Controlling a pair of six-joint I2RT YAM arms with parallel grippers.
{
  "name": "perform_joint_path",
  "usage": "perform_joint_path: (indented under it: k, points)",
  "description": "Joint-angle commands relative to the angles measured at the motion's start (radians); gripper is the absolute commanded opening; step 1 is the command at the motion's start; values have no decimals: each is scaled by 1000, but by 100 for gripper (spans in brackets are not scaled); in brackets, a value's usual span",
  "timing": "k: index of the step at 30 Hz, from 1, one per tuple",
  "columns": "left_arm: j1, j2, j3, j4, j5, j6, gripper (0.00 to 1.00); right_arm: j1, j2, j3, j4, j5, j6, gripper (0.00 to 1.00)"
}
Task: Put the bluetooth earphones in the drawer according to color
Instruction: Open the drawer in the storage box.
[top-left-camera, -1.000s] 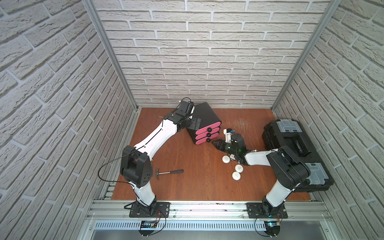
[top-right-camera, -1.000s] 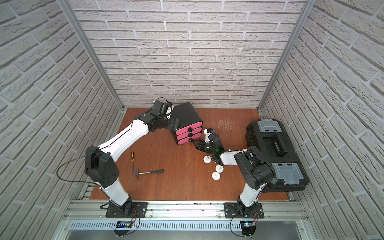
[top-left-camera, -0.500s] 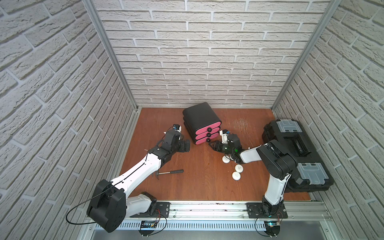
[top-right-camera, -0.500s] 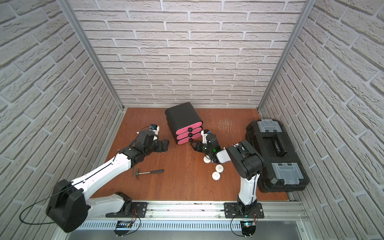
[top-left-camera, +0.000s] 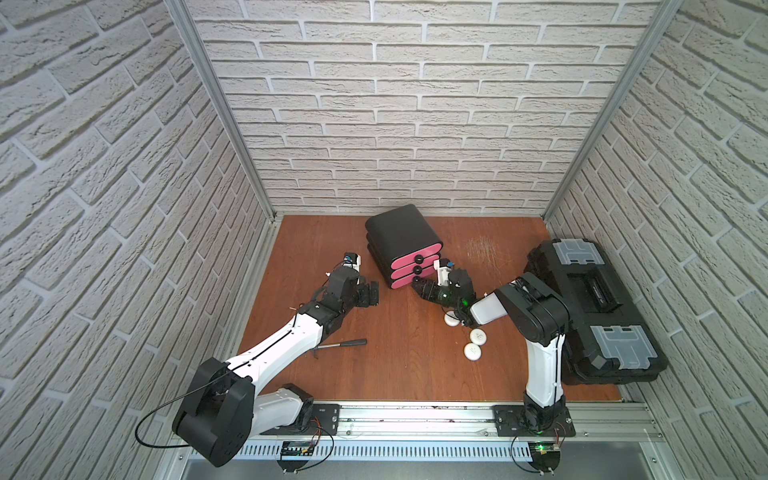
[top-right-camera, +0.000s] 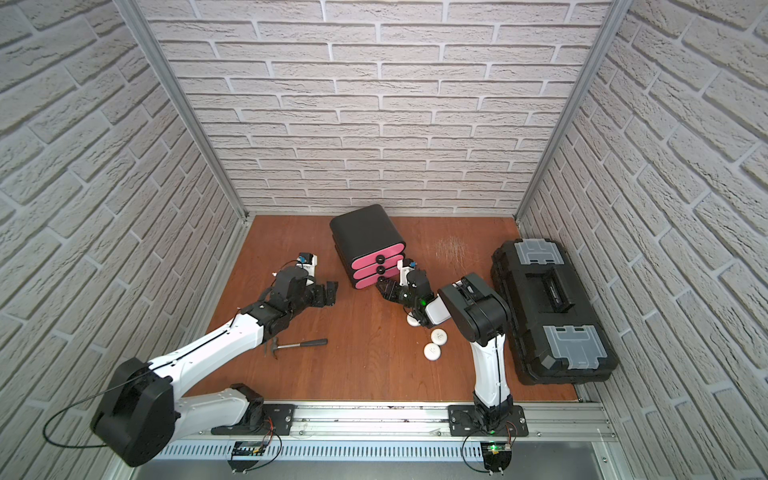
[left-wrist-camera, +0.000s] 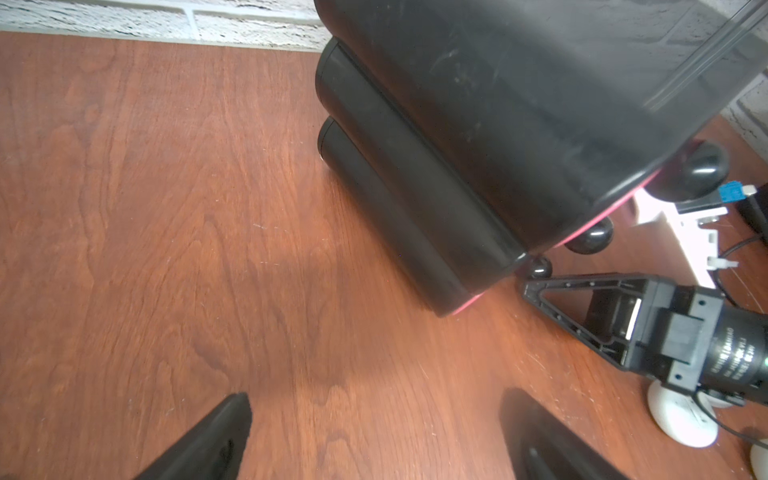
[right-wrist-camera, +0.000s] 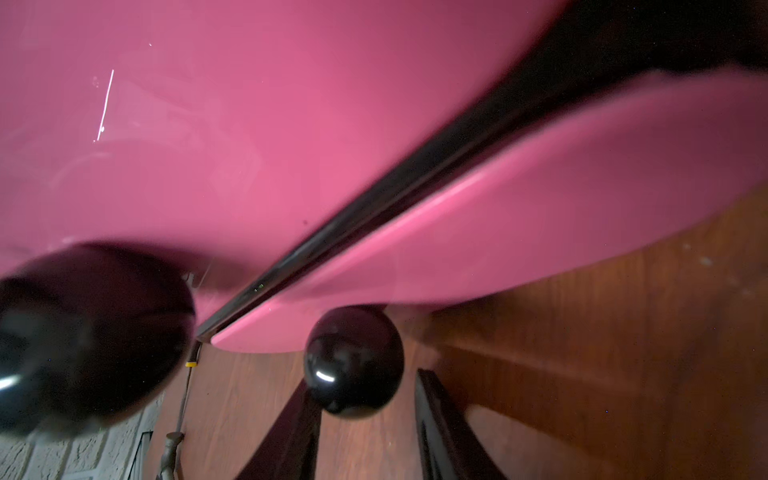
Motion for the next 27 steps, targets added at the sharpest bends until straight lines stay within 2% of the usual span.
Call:
perform_joint_path:
  k: [1, 11, 27]
  points:
    - [-4, 2, 16, 51, 6, -6, 98, 7, 19, -13, 134, 44, 46, 42]
    - [-4, -2, 14, 55, 10, -4, 98, 9, 34, -11, 186, 51, 62, 47]
    - [-11, 6, 13, 61, 8, -1, 98, 9, 31, 2, 193, 63, 44, 41]
